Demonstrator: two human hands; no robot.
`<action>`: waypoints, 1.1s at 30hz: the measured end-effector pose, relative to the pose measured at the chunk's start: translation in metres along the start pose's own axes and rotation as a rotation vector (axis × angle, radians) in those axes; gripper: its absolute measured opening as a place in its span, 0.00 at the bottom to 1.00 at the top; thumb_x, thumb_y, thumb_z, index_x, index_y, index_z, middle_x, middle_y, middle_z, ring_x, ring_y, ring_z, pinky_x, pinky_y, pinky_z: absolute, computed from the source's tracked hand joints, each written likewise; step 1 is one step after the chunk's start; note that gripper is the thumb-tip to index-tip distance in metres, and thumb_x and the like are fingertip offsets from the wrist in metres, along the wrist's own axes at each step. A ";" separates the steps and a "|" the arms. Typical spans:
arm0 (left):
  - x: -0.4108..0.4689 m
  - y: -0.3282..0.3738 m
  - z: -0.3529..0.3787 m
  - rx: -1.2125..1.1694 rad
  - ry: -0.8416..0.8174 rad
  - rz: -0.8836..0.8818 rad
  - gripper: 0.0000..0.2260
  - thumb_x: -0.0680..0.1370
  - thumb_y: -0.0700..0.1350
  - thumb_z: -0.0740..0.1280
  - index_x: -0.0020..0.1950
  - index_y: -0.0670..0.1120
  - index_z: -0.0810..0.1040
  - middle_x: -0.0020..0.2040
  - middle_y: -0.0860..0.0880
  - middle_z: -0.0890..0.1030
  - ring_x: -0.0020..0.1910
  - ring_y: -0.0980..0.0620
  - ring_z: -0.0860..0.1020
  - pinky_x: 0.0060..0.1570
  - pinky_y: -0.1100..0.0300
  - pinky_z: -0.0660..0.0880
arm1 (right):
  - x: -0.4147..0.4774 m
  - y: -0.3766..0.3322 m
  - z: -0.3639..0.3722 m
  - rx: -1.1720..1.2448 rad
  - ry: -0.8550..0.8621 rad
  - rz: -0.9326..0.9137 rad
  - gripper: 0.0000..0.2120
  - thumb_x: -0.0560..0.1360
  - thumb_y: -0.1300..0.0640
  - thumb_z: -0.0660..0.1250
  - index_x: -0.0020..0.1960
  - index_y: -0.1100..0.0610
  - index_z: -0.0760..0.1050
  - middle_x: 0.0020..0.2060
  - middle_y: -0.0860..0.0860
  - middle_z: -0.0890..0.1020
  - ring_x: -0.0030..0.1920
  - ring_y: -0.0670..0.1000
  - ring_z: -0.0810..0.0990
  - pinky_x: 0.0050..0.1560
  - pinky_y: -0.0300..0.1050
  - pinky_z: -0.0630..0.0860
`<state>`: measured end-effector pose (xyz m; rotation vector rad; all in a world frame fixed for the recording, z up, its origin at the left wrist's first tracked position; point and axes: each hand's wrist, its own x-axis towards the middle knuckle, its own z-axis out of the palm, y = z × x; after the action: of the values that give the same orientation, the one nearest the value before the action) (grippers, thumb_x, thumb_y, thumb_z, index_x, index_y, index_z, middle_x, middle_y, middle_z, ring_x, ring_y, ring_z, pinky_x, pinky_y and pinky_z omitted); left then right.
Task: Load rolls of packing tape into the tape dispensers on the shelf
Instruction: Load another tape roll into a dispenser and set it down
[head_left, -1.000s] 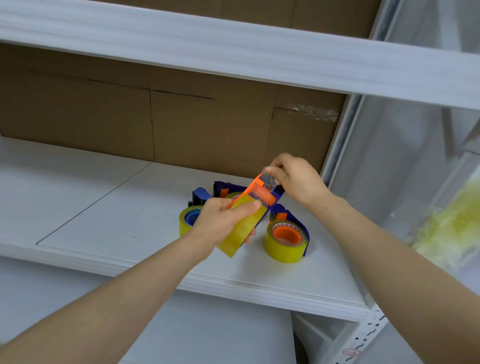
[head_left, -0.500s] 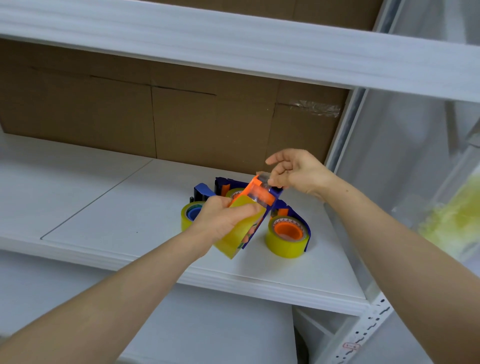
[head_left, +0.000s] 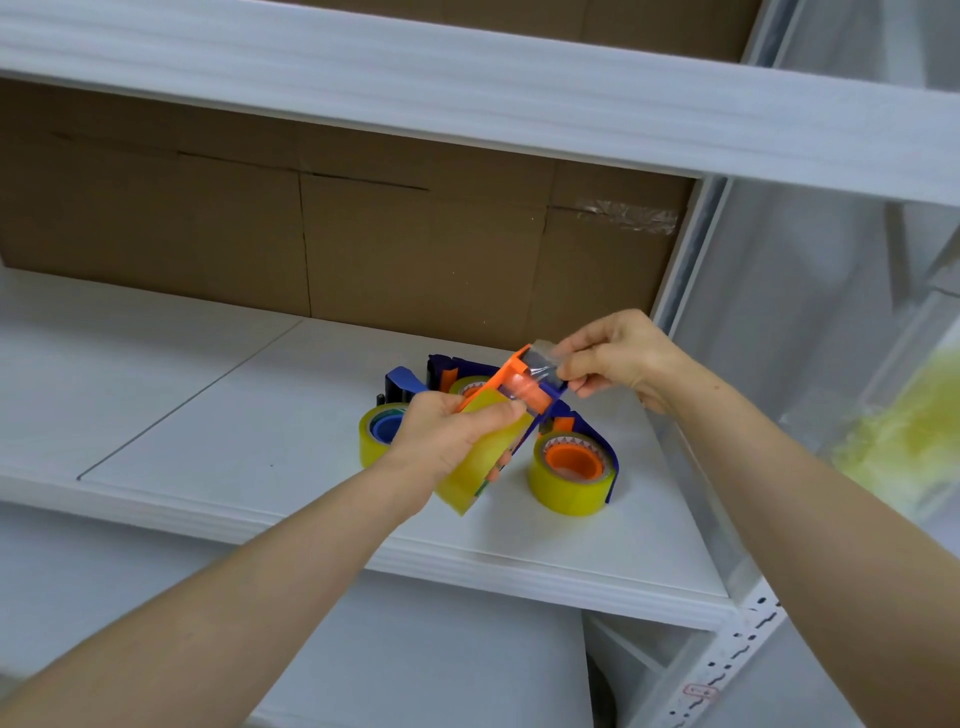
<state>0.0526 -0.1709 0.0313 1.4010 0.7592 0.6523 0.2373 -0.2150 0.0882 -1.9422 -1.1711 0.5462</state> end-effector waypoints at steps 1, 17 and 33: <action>0.000 -0.001 0.001 -0.001 0.012 0.001 0.09 0.70 0.47 0.74 0.39 0.41 0.81 0.27 0.46 0.81 0.22 0.53 0.77 0.25 0.64 0.75 | -0.001 0.000 0.000 -0.011 -0.001 -0.001 0.06 0.70 0.69 0.69 0.42 0.59 0.80 0.39 0.56 0.82 0.33 0.47 0.80 0.36 0.39 0.81; 0.003 -0.001 0.003 0.156 -0.201 0.006 0.04 0.71 0.44 0.72 0.44 0.46 0.82 0.39 0.50 0.84 0.38 0.54 0.81 0.37 0.63 0.77 | 0.008 0.021 0.014 -0.463 0.366 -0.232 0.15 0.79 0.48 0.58 0.49 0.59 0.76 0.39 0.52 0.77 0.42 0.52 0.75 0.39 0.45 0.69; 0.001 0.001 0.004 -0.036 -0.003 0.062 0.10 0.73 0.46 0.69 0.34 0.43 0.79 0.22 0.48 0.79 0.19 0.55 0.75 0.24 0.65 0.75 | 0.016 0.030 0.006 0.348 0.192 0.189 0.06 0.74 0.59 0.67 0.41 0.61 0.74 0.25 0.53 0.73 0.22 0.46 0.65 0.22 0.37 0.62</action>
<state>0.0567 -0.1729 0.0327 1.3965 0.7002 0.7085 0.2572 -0.2068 0.0612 -1.7659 -0.7229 0.6024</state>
